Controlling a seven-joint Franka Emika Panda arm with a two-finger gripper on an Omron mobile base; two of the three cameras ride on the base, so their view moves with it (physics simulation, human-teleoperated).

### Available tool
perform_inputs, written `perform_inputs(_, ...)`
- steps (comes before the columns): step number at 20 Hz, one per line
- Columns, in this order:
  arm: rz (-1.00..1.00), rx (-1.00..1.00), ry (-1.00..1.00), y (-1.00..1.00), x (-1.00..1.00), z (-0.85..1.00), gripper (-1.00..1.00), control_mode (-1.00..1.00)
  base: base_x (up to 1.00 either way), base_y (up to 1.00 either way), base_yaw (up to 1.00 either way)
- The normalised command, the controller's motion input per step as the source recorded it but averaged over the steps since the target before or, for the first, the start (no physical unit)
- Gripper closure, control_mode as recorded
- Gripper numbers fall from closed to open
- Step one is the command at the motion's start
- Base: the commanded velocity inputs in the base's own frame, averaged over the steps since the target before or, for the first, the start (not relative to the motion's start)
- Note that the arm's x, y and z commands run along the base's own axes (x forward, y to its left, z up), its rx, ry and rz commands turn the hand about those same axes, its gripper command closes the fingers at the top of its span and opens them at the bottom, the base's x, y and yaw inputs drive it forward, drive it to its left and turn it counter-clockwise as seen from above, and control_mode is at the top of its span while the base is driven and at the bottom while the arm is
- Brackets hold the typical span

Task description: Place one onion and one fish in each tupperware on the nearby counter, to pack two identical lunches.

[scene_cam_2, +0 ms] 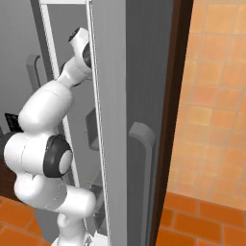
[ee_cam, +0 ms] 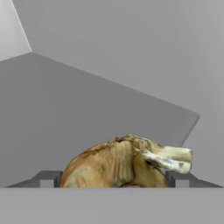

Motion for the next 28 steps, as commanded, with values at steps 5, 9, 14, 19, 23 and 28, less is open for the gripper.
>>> perform_inputs(5,0.06,0.00,0.00,0.27,-1.00,0.04,1.00,-1.00,0.00,0.00,0.00)
perform_inputs(9,0.33,0.00,0.00,0.51,-1.00,0.04,1.00,-1.00,0.00,0.00,0.00)
perform_inputs(14,0.56,0.00,0.04,0.62,-0.92,-0.05,1.00,-1.00,0.00,0.00,0.00)
perform_inputs(19,0.64,0.00,0.06,0.26,-0.84,-0.04,1.00,-1.00,0.00,0.00,0.00)
perform_inputs(23,0.56,-0.02,0.07,0.28,-0.99,-0.02,1.00,-1.00,0.00,0.00,0.00)
perform_inputs(28,0.00,0.00,0.00,0.00,0.00,0.00,1.00,1.00,-0.92,0.91,0.48)
